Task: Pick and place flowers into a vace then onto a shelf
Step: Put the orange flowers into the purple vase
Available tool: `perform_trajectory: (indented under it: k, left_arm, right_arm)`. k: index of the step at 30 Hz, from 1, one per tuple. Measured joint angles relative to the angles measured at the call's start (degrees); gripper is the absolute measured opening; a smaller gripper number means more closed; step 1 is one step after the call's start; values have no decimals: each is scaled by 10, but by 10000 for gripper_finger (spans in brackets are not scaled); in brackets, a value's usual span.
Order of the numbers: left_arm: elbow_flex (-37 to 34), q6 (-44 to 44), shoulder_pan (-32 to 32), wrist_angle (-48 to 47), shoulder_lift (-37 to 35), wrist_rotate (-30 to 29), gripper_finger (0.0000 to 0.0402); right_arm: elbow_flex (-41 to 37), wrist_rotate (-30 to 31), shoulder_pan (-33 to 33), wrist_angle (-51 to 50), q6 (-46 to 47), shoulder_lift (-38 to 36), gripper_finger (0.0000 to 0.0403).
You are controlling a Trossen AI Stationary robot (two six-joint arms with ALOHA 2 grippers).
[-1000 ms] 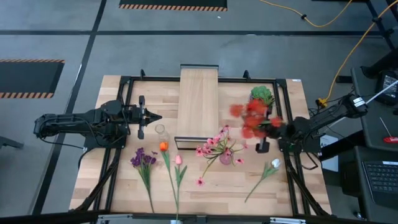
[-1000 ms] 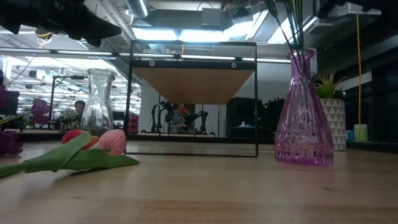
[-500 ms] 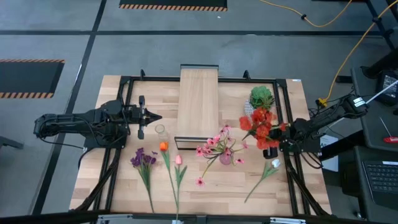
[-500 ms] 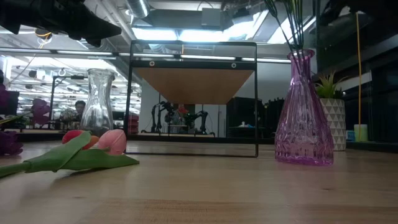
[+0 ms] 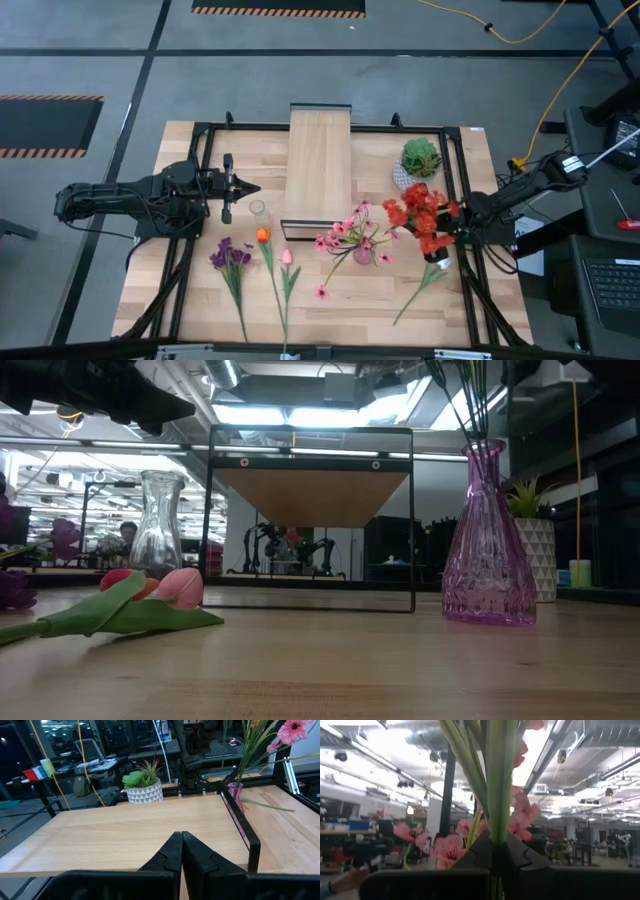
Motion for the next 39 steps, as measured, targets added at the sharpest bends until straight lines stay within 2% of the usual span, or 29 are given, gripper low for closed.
perform_trajectory:
  k: [7,19,39]
  left_arm:
    - [0,0,0,0,0,0,4]
    - [0,0,0,0,0,0,4]
    - [0,0,0,0,0,0,4]
  right_arm:
    - [1,-26,0,100,9,76,9]
    - [59,-56,0,103,9,156,9]
    - [57,-20,0,93,8,182,10]
